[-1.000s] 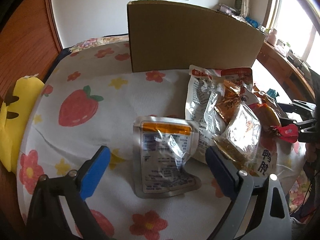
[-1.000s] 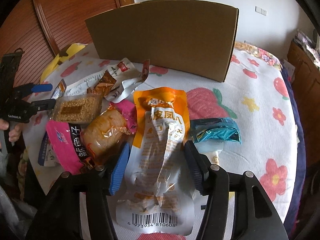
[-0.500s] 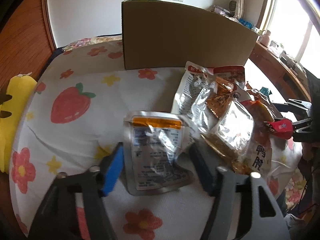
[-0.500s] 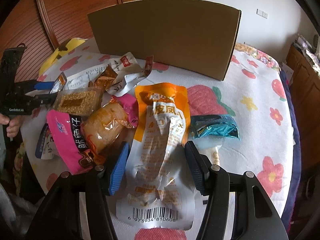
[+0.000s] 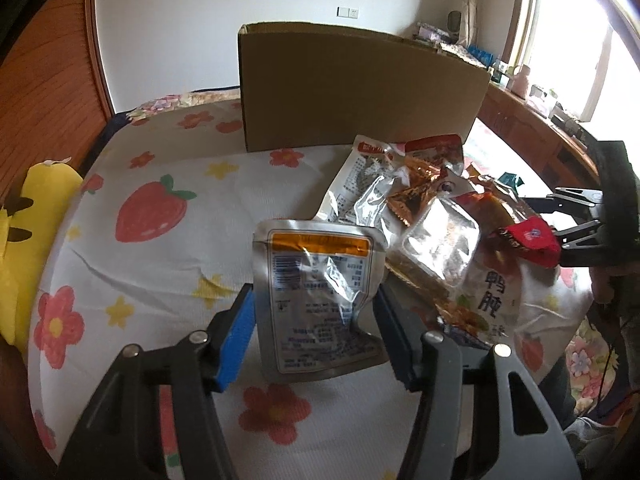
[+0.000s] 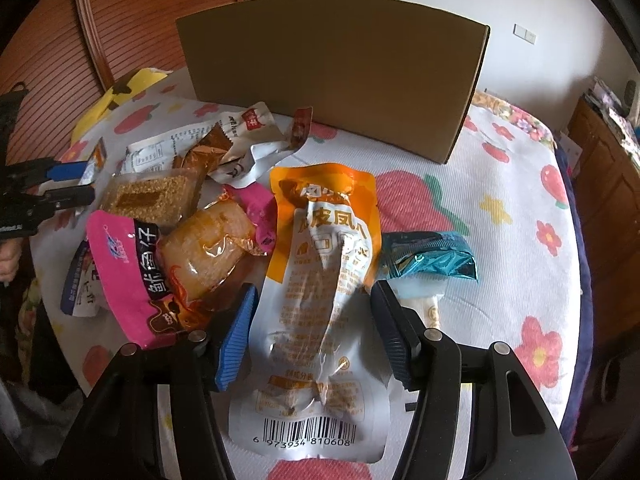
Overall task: Organize snacks
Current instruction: 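Close the left tool on the clear pouch while the right tool grasps the orange pouch, then carry both pouches over the cardboard box and open both tools to drop them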
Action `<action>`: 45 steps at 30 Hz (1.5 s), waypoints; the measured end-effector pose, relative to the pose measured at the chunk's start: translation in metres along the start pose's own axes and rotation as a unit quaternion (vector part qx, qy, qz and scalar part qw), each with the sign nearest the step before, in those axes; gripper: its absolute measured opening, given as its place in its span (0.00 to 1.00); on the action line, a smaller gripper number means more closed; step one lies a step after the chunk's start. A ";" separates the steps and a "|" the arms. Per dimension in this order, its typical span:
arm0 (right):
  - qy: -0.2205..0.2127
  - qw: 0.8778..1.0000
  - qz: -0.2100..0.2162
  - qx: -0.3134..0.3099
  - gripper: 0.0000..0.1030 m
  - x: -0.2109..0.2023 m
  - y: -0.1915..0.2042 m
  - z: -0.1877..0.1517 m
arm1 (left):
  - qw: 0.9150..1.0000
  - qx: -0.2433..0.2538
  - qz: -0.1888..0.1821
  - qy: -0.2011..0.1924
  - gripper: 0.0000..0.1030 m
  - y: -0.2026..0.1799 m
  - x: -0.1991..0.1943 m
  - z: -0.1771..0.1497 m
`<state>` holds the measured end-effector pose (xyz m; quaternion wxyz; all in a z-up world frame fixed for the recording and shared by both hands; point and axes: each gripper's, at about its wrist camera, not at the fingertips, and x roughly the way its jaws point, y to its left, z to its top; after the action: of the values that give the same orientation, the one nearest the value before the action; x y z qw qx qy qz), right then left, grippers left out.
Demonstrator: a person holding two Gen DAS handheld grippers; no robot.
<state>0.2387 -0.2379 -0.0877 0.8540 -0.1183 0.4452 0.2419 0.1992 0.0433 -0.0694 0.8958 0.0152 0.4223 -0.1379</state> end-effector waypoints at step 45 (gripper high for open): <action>-0.148 0.989 0.008 -0.022 0.40 -0.094 -0.015 0.106 | 0.992 0.042 0.001 -0.118 0.57 -0.007 -0.036 0.133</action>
<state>0.2754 -0.2354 0.0502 0.9057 -0.0962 0.3097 0.2731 0.2750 0.0258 0.0442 0.9382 0.0365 0.3072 -0.1553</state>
